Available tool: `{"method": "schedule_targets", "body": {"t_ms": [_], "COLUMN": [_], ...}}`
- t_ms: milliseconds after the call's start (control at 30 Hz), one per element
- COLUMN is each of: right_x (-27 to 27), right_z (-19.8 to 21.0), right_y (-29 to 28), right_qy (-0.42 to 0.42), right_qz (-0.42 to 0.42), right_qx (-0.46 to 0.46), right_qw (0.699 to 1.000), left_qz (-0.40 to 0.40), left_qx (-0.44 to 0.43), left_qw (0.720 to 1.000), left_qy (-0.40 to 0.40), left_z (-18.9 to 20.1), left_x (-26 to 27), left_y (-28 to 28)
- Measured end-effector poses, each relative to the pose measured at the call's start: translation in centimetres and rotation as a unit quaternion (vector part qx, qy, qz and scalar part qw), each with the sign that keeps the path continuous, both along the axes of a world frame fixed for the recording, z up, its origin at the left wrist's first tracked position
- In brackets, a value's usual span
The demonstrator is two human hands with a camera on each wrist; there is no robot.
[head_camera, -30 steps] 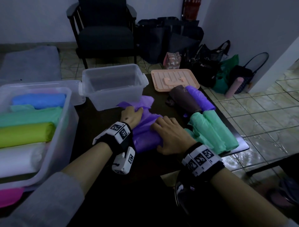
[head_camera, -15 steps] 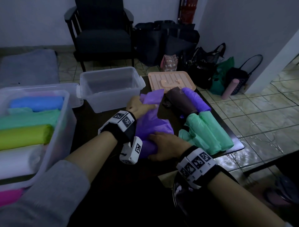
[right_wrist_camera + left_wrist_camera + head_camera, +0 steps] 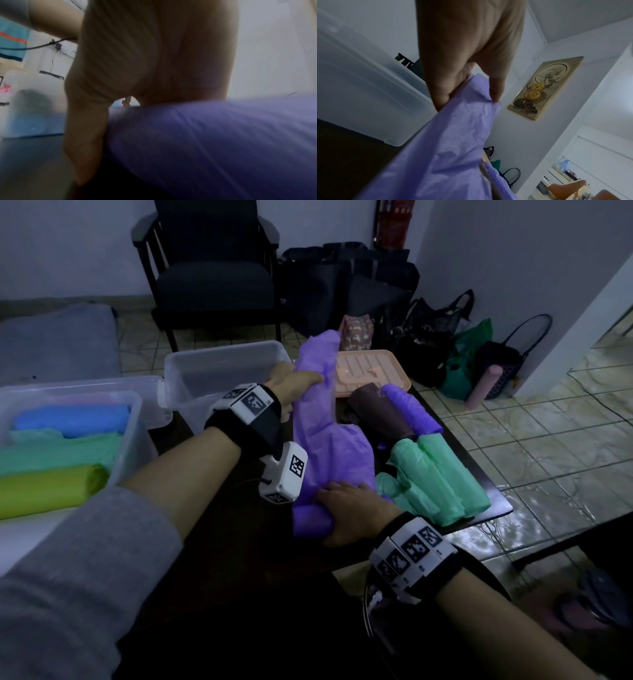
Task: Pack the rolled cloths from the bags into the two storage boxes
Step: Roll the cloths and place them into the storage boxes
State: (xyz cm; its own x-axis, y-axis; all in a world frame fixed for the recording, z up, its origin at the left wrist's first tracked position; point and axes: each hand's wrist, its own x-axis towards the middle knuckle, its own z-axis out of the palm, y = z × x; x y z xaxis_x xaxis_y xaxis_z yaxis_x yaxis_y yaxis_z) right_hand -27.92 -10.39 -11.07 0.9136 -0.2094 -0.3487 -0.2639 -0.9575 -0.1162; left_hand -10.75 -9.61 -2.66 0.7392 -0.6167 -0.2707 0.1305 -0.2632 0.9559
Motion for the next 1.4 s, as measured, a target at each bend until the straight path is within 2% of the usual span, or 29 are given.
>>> {"method": "schedule_targets", "body": {"t_ms": [133,300,500,700,767,833,867,900,933,1000,1067,1133,1200,1400], "right_x": [0.1,-0.1,-0.4,-0.7,-0.7,-0.8,-0.8,-0.9,-0.9,-0.9,-0.8,-0.7,-0.7,-0.9], "right_z": [-0.2,-0.5,-0.5,-0.9,-1.1,-1.1,-1.1,-1.1,-1.1,-1.0,-1.0,-1.0,-1.0,-0.5], "right_y": [-0.1,-0.2,-0.6,-0.5,-0.5,-0.5,-0.5,-0.5,-0.5,-0.4,-0.4,-0.4,-0.3,-0.1], "right_qy": [-0.010,-0.008,-0.022,-0.037,-0.039,-0.045,-0.048,-0.049,-0.048,-0.045,-0.044,-0.046,-0.040,-0.036], "right_qz": [-0.003,0.000,-0.002,-0.030,-0.029,-0.030,-0.032,-0.032,-0.031,-0.034,-0.038,-0.036,-0.032,-0.021], "right_qx": [0.036,0.068,0.095,0.110,0.112,0.115,0.116,0.115,0.114,0.112,0.111,0.104,0.091,0.092], "right_qw": [0.999,0.998,0.995,0.993,0.992,0.992,0.992,0.992,0.992,0.992,0.992,0.993,0.995,0.995], "left_qz": [0.028,0.022,0.028,0.037,0.040,0.076,0.088,0.073,0.027,-0.115,-0.259,-0.369,-0.406,-0.444], "left_qx": [-0.015,-0.015,0.002,0.037,0.084,0.123,0.115,0.098,0.094,0.126,0.185,0.269,0.314,0.324], "left_qw": [1.000,1.000,0.998,0.996,0.982,0.944,0.931,0.925,0.921,0.900,0.860,0.806,0.778,0.745], "left_qy": [-0.002,0.005,-0.063,-0.073,-0.166,-0.295,-0.334,-0.360,-0.378,-0.401,-0.398,-0.377,-0.362,-0.377], "left_z": [0.5,2.1,2.6,1.7,2.3,2.5,2.5,2.2,1.6,-0.2,-2.6,-5.4,-7.9,-9.9], "left_x": [0.9,2.0,3.0,3.5,3.0,2.2,1.5,0.8,0.0,-1.4,-2.7,-3.4,-3.3,-2.7], "left_y": [-0.4,-1.2,-2.4,-3.2,-3.2,-2.9,-2.4,-2.0,-1.6,-0.6,0.8,2.2,3.1,4.0]}}
